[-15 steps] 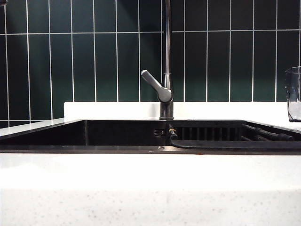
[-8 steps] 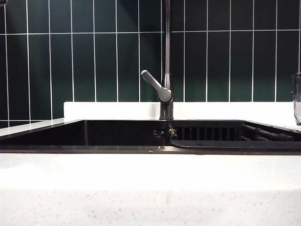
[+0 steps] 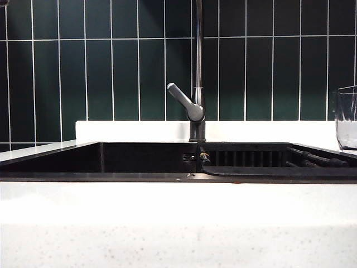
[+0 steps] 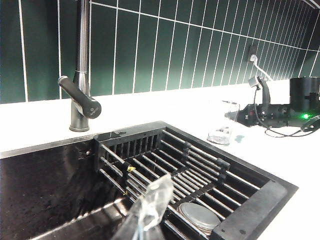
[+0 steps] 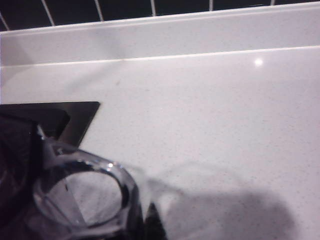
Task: Pick up the mug next to the sink, go to the faucet to get some water, pour the water into the sink, and finally put the mug back to its place.
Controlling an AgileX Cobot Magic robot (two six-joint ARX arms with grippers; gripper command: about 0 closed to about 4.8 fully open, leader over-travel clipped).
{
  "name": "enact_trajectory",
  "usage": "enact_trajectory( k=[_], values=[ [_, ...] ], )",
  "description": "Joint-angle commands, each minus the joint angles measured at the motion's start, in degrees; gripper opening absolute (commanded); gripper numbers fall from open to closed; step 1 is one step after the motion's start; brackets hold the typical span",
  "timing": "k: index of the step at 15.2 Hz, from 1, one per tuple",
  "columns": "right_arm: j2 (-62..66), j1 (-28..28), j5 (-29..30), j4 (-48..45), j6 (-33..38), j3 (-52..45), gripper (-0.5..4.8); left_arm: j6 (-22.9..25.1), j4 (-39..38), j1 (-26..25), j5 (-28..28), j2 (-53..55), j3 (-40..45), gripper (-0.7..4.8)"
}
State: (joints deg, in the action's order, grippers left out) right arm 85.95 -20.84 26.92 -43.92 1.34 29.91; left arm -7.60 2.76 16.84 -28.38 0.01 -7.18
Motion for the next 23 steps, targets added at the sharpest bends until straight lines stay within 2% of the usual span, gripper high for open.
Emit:
enact_trajectory(
  k=[1, 23],
  values=[
    [-0.1, -0.1, -0.1, -2.1, -0.4, 0.3, -0.06, -0.4, 0.7, 0.0, -0.4, 0.0, -0.1, -0.06],
    [4.2, -0.1, 0.0, -3.9, -1.5, 0.3, 0.04, -0.4, 0.7, 0.0, -1.3, 0.0, -0.1, -0.06]
  ],
)
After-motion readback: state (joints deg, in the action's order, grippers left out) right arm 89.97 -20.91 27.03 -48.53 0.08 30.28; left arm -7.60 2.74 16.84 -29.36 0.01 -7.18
